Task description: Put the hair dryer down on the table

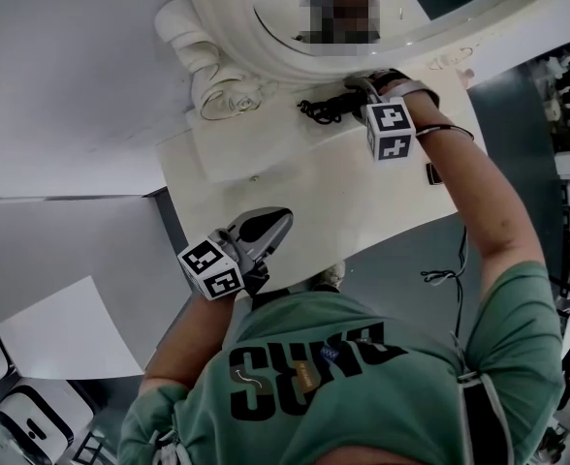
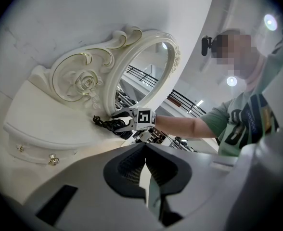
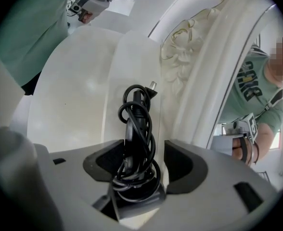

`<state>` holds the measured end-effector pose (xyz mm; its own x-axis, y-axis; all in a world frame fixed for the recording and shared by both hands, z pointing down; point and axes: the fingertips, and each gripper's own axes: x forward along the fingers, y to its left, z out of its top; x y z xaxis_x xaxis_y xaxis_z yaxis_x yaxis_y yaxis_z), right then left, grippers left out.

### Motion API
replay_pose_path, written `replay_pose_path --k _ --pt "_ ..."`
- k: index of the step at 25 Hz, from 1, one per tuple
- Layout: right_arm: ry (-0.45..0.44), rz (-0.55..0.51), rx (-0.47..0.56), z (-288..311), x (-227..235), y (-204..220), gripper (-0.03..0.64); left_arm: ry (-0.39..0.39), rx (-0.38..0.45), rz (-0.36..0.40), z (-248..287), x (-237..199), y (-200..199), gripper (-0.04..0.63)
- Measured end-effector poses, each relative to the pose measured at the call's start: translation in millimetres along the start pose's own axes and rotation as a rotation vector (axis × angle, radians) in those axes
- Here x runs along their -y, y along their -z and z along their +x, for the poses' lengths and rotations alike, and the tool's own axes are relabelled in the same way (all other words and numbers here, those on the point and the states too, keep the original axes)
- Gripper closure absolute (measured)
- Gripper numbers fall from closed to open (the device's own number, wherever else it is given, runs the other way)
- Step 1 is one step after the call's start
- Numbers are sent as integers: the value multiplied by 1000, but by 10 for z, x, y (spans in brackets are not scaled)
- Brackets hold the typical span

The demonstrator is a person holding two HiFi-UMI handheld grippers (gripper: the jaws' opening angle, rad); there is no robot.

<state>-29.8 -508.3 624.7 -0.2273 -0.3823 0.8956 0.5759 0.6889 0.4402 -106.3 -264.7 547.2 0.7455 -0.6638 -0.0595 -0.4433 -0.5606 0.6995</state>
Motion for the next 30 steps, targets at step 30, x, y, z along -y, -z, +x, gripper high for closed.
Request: replay_pose_path --k 30 --pt "400 1136 634 -3093 -914 1109 443 205 -107 244 1413 1453 -480 586"
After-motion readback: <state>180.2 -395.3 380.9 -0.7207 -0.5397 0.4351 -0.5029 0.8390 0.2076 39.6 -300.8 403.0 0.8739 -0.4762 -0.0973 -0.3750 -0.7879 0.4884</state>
